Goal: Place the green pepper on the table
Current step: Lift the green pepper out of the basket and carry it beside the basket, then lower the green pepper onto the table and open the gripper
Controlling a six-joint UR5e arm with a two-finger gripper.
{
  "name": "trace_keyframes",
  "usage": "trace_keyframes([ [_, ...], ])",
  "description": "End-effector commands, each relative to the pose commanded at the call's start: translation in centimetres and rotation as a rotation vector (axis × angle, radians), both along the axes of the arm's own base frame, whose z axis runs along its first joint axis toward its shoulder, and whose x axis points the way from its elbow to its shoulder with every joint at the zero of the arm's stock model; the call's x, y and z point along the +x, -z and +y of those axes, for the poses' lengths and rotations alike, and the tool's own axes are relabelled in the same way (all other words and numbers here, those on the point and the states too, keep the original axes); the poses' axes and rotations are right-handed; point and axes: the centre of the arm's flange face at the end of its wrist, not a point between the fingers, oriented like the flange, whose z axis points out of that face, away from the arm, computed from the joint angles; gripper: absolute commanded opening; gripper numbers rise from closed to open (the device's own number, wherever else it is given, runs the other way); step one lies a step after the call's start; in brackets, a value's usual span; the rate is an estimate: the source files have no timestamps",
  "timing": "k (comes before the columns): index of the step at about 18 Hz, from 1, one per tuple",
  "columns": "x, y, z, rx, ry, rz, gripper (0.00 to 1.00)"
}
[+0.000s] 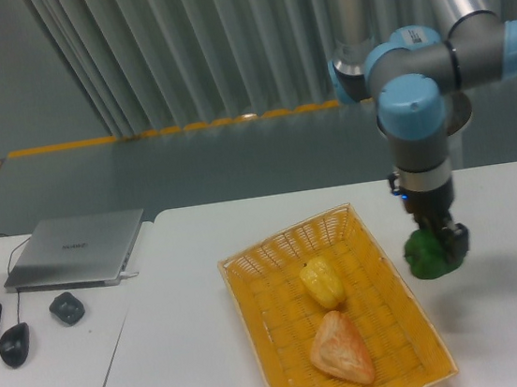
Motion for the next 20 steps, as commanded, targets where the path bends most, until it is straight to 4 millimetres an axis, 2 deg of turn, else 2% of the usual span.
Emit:
trace_keyframes([
  [1,-1.0,0.2,-0.6,0.001,-0.005,-0.003,0.38],
  [7,-3.5,1.8,-1.2,0.004,-0.040,0.002,0.42],
  [9,-3.9,2.3,-1.5,-0.001,-0.043,-0.001,0.50],
  [11,-3.9,2.8,-1.5,-0.007,-0.046,-0.007,0.54],
  [12,-3.9,2.8,-1.5,-0.006,-0.045,-0.006,0.62],
  [13,-4.0,2.8,-1.6,-0.005,-0.046,-0.007,0.76],
  [14,-4.2,2.8,-1.7,-0.004,-0.055,-0.007,0.85],
  [19,-4.3,2.9,-1.8,-0.004,-0.063,-0.006,0.87],
  [20,-4.3,2.9,-1.7,0.001,-0.065,-0.002,0.90],
])
